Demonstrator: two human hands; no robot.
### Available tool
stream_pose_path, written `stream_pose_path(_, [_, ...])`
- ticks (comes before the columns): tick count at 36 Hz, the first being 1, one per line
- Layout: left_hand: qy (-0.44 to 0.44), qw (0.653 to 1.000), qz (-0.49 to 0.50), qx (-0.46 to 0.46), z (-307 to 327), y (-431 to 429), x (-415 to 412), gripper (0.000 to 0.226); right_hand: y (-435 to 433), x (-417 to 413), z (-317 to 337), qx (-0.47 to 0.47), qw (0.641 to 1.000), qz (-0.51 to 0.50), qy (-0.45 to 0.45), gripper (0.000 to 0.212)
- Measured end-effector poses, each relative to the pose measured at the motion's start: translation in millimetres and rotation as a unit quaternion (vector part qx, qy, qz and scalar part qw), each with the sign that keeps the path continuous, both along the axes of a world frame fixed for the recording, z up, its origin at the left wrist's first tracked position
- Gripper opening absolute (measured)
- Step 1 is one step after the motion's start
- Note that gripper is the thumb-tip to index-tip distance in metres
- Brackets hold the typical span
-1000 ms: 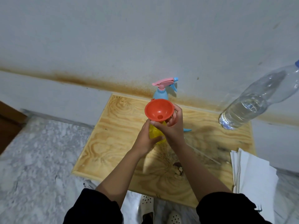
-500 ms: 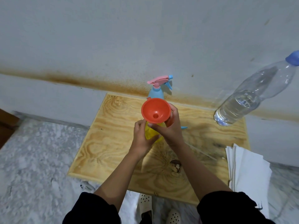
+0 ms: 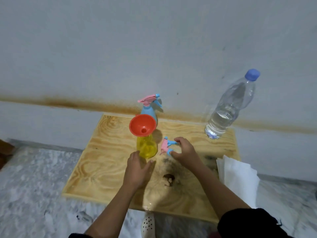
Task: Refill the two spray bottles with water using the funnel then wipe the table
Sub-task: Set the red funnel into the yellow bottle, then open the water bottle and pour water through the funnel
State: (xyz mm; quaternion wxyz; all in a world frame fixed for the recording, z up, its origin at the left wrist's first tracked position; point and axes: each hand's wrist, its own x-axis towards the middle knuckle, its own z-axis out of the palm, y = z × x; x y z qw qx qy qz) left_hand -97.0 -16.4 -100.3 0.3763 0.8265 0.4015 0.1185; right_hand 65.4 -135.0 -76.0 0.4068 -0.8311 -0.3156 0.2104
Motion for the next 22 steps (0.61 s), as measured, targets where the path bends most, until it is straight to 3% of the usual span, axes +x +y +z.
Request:
stream_pose_path(5, [0.057,0.996,-0.066,0.017,13,-33,16,0.062,-47,16,0,-0.130,0.987,0.010,-0.095,0.058])
stream_pose_path(10, [0.044,0.989,-0.140,0.037,31,-54,54,0.055,-86,37,7,-0.208,0.962,-0.013,-0.177,0.060])
stream_pose_path(16, [0.039,0.972,-0.214,0.088,69,-54,127,0.067,-110,73,21,-0.233,0.945,-0.083,-0.214,0.059])
stream_pose_path(22, [-0.046,0.947,-0.279,0.150,118,-51,209,0.072,-108,117,25,-0.193,0.937,-0.151,-0.250,0.062])
